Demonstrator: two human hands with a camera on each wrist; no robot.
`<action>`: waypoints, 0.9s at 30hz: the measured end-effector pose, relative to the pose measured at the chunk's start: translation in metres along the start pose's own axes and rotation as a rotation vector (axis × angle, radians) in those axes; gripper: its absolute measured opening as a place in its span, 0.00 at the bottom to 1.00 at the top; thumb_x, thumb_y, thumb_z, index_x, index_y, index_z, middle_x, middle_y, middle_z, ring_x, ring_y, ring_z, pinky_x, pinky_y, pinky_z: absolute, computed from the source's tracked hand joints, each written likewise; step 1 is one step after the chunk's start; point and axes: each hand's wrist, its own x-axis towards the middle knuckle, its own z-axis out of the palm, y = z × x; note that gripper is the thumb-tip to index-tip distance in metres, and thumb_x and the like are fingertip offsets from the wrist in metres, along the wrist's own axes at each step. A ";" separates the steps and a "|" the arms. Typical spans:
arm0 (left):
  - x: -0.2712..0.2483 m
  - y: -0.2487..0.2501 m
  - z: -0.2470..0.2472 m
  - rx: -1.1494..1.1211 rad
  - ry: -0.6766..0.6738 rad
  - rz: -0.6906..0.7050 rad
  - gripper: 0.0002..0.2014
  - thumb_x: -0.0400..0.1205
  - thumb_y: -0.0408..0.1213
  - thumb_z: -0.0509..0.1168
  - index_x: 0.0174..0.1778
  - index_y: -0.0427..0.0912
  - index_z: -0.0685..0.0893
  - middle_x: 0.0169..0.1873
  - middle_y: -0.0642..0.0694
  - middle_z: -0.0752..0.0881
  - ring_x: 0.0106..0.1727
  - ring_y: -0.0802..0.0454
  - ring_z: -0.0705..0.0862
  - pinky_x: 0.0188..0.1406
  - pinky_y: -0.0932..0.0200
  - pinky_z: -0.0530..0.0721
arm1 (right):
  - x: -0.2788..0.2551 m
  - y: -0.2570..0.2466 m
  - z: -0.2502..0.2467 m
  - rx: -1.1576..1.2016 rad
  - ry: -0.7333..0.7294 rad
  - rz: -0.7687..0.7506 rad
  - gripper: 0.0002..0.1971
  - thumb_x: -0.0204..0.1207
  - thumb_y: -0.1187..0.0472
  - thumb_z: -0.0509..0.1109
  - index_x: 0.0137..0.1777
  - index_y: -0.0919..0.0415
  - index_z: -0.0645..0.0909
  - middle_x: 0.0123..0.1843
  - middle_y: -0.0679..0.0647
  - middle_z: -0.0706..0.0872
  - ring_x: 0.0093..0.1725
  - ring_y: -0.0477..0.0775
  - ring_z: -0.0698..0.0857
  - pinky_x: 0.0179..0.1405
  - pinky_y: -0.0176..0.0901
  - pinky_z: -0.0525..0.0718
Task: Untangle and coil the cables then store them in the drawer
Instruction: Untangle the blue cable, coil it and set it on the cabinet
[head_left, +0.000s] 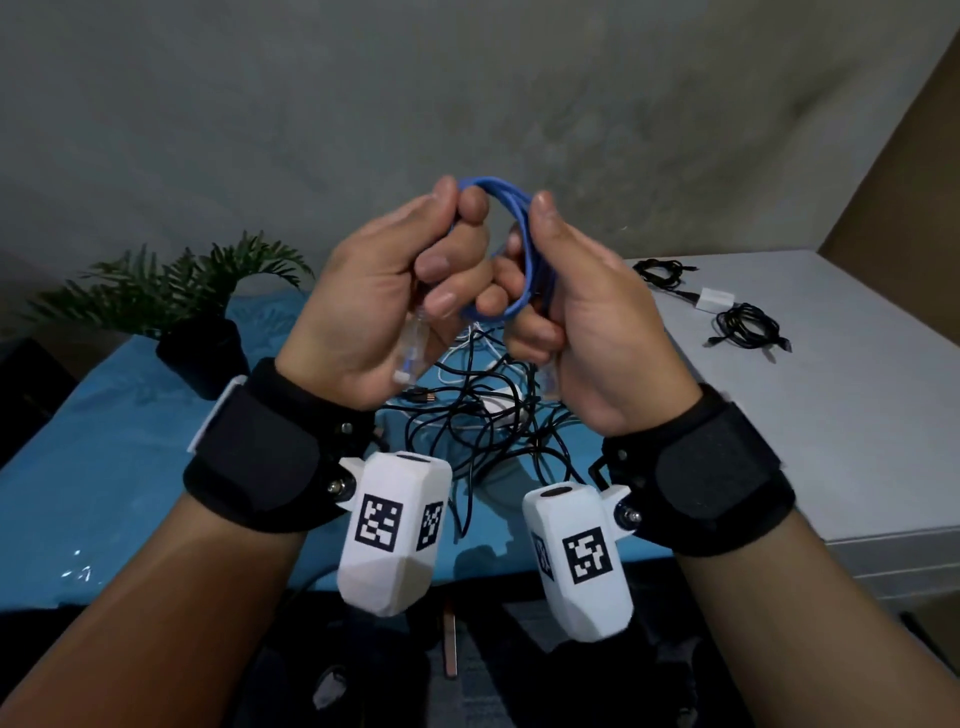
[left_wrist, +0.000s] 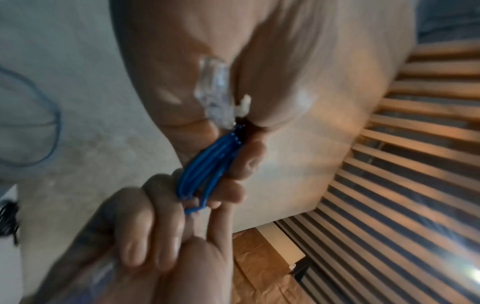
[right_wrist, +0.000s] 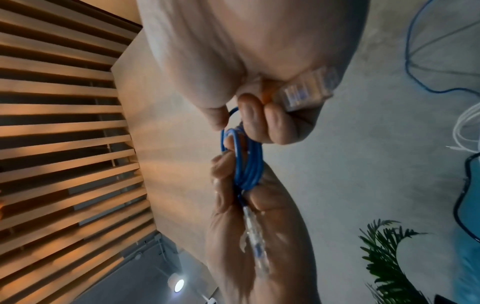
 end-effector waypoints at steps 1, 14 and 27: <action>-0.001 0.002 0.001 0.078 0.034 0.021 0.15 0.94 0.38 0.47 0.48 0.39 0.75 0.22 0.54 0.67 0.19 0.59 0.69 0.33 0.61 0.82 | 0.000 -0.002 0.000 -0.006 -0.010 0.011 0.19 0.89 0.45 0.58 0.52 0.62 0.77 0.33 0.55 0.76 0.21 0.45 0.64 0.20 0.39 0.56; -0.003 -0.017 0.009 0.407 0.223 0.103 0.14 0.94 0.35 0.50 0.46 0.36 0.77 0.32 0.43 0.79 0.36 0.47 0.82 0.45 0.51 0.87 | 0.005 -0.001 0.008 -0.395 0.250 -0.105 0.21 0.91 0.48 0.57 0.37 0.57 0.71 0.27 0.52 0.71 0.21 0.42 0.69 0.18 0.32 0.65; -0.008 0.017 -0.017 1.072 0.165 -0.078 0.12 0.85 0.43 0.68 0.51 0.35 0.84 0.35 0.42 0.87 0.25 0.45 0.83 0.29 0.53 0.82 | 0.005 -0.009 -0.017 -1.012 0.363 -0.362 0.25 0.91 0.46 0.57 0.34 0.60 0.69 0.28 0.50 0.70 0.29 0.51 0.70 0.33 0.61 0.75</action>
